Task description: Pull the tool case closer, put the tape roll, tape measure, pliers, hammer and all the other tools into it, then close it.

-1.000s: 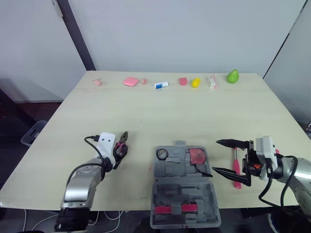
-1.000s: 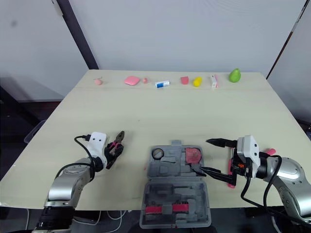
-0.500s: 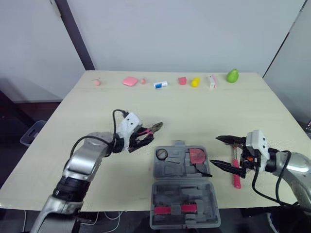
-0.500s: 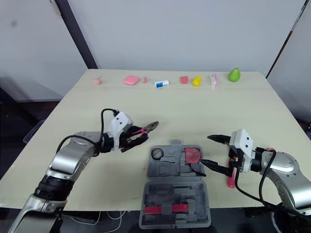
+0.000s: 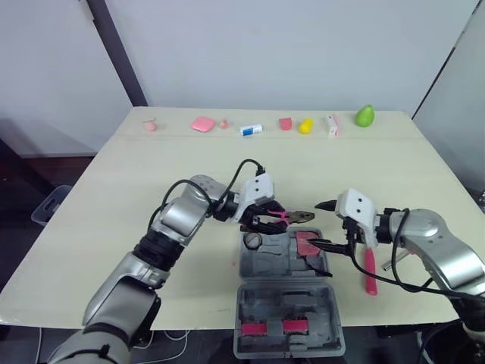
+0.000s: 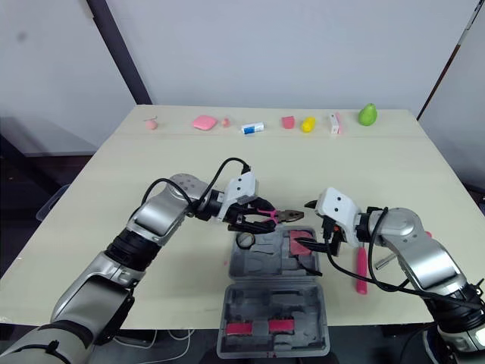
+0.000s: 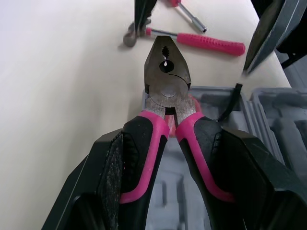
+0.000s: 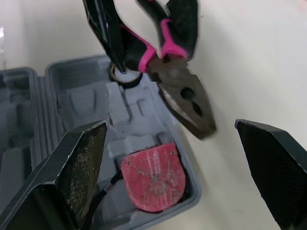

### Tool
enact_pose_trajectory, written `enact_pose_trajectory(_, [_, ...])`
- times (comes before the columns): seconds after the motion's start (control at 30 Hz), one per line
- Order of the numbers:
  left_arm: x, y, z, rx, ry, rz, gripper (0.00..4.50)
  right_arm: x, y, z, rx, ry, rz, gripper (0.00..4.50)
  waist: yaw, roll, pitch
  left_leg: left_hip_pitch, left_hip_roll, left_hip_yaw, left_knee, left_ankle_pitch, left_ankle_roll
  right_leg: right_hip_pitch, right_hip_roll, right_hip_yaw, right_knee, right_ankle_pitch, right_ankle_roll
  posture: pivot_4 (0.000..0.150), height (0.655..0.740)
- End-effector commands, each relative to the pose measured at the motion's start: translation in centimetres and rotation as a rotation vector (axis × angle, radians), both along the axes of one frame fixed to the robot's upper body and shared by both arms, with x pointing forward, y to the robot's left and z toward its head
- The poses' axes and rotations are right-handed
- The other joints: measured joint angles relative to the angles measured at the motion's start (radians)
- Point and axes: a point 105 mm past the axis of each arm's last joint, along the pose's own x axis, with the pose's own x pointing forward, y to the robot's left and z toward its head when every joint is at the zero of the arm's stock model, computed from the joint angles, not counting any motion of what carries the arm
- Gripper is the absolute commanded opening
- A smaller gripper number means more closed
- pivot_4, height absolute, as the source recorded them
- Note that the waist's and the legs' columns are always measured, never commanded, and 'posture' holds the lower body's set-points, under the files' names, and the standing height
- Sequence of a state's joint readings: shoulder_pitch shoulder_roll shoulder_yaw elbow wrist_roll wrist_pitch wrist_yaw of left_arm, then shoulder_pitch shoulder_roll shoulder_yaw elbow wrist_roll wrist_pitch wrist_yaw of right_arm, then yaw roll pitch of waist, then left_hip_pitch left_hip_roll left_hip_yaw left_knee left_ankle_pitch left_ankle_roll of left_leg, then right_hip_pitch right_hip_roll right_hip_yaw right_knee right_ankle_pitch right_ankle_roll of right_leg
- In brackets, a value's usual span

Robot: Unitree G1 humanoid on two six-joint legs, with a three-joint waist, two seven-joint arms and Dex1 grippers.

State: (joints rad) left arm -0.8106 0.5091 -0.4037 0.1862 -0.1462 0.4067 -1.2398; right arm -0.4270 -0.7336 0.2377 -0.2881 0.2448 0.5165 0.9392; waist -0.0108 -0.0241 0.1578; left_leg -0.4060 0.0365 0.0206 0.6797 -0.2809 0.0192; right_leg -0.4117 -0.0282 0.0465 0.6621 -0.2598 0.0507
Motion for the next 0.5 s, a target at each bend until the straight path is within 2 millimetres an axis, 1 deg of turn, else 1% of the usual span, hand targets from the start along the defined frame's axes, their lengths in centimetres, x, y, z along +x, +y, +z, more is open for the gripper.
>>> enact_pose_trajectory(0.03, [-0.2, -1.0, 1.2, -0.013, -0.051, -0.066, 2.52, 0.2, 0.6, 0.2, -0.058, -0.003, 0.029, 4.5, -0.002, 0.0, 0.0, -0.002, 0.0, 0.0, 0.002, 0.0, 0.0, -0.001, 0.0, -0.001, 0.0, 0.0, 0.0, 0.15, 0.74])
enact_pose_trajectory(0.2, [-0.2, -1.5, 1.2, -0.021, -0.051, -0.084, 2.52, 0.7, 1.4, -0.1, -0.113, 0.0, 0.043, 4.5, 0.0, 0.001, 0.0, -0.008, 0.001, -0.003, 0.007, 0.0, 0.0, -0.005, 0.0, -0.003, 0.002, 0.0, 0.0, 0.15, 0.74])
enact_pose_trajectory(0.5, [-0.1, -1.5, 0.8, -0.01, -0.051, -0.097, 2.52, 0.9, 2.5, 0.2, -0.105, -0.005, 0.083, 4.5, 0.0, 0.001, 0.0, -0.008, 0.0, -0.004, 0.007, 0.0, 0.0, -0.005, 0.0, -0.004, 0.002, 0.0, 0.0, 0.15, 0.74])
